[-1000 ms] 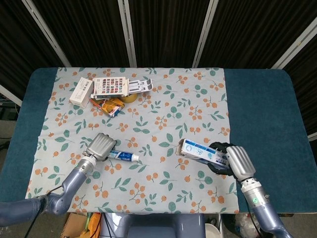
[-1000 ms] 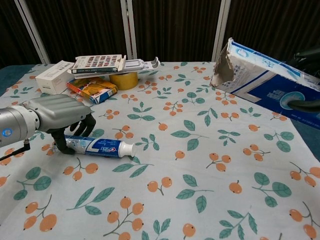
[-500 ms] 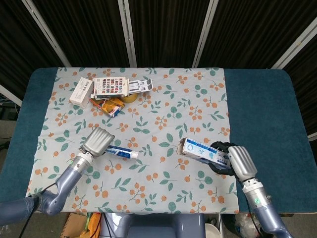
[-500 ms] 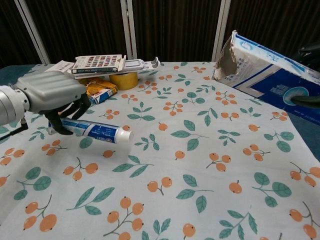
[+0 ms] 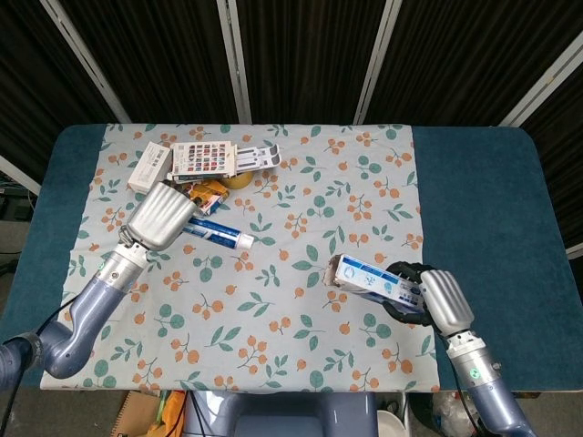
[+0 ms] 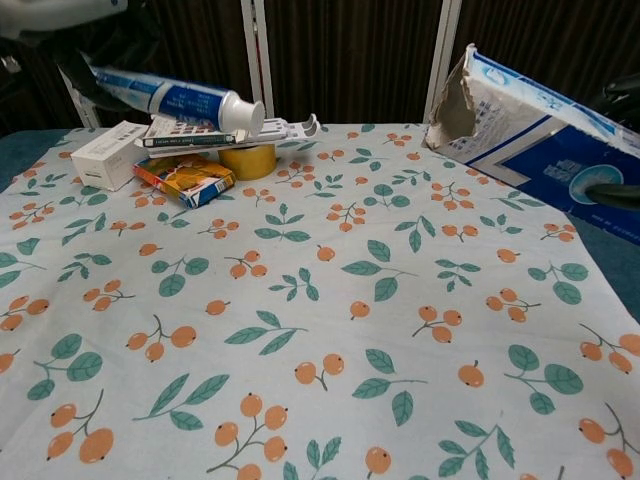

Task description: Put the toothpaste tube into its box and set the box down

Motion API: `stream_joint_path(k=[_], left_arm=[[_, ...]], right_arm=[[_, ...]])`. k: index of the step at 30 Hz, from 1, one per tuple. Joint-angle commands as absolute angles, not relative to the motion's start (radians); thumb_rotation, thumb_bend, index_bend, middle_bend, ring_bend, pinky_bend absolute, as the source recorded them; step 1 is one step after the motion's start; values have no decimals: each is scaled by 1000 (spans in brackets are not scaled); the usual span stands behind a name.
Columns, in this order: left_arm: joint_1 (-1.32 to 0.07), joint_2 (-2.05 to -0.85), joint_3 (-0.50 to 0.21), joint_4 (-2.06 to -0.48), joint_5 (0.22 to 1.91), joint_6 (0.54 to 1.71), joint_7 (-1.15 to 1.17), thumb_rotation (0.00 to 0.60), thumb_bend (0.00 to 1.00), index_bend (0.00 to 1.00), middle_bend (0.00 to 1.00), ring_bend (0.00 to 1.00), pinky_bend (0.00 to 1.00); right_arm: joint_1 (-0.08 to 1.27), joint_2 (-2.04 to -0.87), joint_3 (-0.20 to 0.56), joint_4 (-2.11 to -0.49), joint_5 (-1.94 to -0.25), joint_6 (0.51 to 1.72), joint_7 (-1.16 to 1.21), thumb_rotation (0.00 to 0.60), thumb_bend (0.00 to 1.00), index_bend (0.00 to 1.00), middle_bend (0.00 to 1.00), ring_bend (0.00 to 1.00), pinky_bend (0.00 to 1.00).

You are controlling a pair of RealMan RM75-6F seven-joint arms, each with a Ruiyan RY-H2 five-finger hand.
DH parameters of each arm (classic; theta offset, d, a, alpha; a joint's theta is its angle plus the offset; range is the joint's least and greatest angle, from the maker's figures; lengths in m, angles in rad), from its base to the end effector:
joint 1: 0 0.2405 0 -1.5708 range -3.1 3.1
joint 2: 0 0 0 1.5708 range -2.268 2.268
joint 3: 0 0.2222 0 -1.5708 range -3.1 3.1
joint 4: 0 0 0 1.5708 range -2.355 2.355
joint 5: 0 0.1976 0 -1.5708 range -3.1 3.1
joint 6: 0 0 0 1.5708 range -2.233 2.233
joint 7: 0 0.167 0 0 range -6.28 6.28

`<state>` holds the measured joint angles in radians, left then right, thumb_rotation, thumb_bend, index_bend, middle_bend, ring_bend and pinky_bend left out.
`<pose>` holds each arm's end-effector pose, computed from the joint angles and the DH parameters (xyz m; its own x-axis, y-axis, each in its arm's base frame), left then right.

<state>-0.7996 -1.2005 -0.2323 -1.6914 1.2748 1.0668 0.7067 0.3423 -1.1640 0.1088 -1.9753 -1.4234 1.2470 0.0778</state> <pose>-0.0670 0.3572 0.0989 0.7463 -0.2516 0.6162 0.4762 -0.4451 -0.7584 -0.1468 -0.2452 0.0947 -0.0328 -0.2362 0.9711 -0.9721 -0.2184 -0.0860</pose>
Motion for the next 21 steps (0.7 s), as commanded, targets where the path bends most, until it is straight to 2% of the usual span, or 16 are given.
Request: stream_joint_path(k=[1,6,21], left_arm=[[-823,-1159,-265,-1742,1263,1068,742,600,469,705,744,638,660],[-862,-1148,-274,-1769,1289,1075,843,600,469,708,748,643,660],[-967,-1261,-291,-1815,1268,1060,985,600,469,721,762,654,675]], right_arm=[[341,-1165,104,-1980,-1429,1245,73,600,305,435,499,443,441],[340,-1169,96,-1989,-1437,1244,63,600,305,435,499,443,441],[334,-1177,87,-1983,-1426,1236,60,600,305,435,499,443,441]])
